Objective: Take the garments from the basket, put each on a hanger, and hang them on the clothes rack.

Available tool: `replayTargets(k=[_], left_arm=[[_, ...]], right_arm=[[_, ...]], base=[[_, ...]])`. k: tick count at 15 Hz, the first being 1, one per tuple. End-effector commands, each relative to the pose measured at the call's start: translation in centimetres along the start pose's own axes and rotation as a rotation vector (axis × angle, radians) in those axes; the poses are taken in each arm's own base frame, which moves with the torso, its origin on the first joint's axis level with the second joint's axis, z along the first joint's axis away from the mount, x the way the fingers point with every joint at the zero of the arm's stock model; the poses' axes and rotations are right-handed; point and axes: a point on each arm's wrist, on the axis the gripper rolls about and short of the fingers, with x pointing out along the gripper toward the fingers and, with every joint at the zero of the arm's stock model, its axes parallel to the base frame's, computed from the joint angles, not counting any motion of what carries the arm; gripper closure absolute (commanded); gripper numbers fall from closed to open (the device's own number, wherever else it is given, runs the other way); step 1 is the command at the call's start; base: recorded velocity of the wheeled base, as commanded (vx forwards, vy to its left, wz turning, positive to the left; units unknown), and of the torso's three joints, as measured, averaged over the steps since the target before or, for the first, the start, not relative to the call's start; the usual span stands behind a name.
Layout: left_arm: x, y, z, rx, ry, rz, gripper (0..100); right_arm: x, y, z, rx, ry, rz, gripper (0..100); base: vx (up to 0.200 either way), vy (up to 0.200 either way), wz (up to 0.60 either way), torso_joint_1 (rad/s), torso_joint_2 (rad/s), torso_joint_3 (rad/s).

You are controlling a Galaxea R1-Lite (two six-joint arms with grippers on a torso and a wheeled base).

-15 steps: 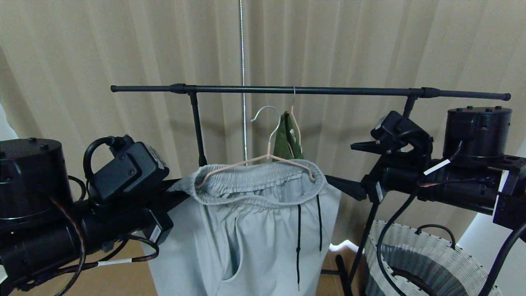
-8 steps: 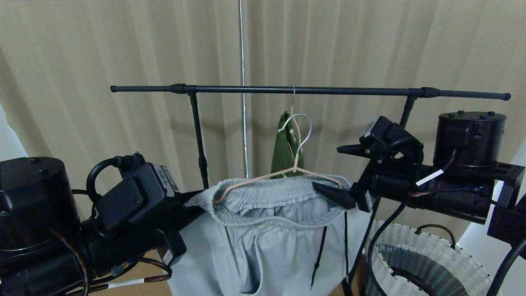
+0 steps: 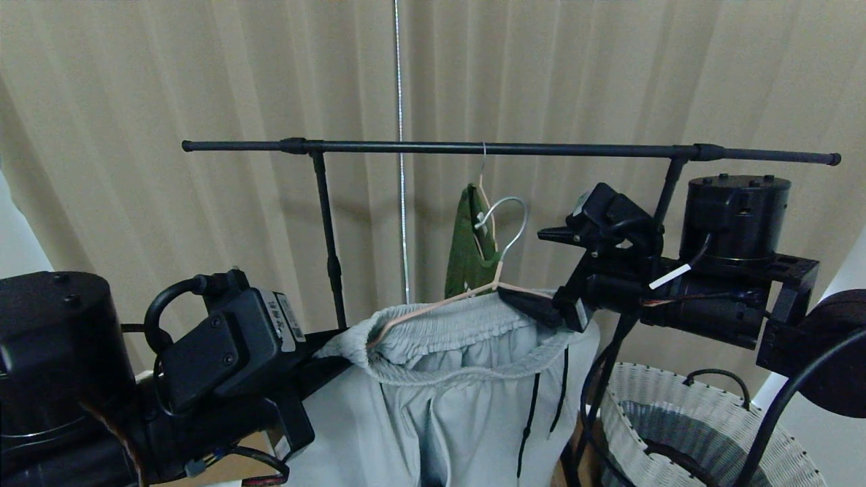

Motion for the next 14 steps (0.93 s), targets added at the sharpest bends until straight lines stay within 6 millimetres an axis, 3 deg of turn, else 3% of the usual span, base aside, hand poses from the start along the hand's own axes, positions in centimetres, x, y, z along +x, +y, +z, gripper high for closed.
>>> replayTargets(k=[1, 8, 9, 14], left_arm=[[-0.1, 0.0, 0.0, 0.001, -0.005, -0.003, 100], [-1.1, -0.3, 0.1, 0.004, -0.079, -0.007, 100], [-1.1, -0.2, 0.1, 0.004, -0.082, -0.007, 100], [-1.1, -0.2, 0.1, -0.015, -0.082, -0.008, 100]], right_arm=[[0.2, 0.1, -0.4, 0.003, 0.012, 0.007, 0], [0.3, 0.3, -0.7, -0.007, -0.039, -0.006, 0], [0.2, 0.4, -0.7, -0.005, -0.039, -0.006, 100], [0.1, 0.4, -0.6, -0.002, -0.047, -0.006, 100]], base=[[0.000, 0.000, 0.00, 0.000, 0.00, 0.000], [0.000, 0.000, 0.00, 0.000, 0.00, 0.000], [0.000, 0.000, 0.00, 0.000, 0.00, 0.000], [0.000, 0.000, 0.00, 0.000, 0.00, 0.000]])
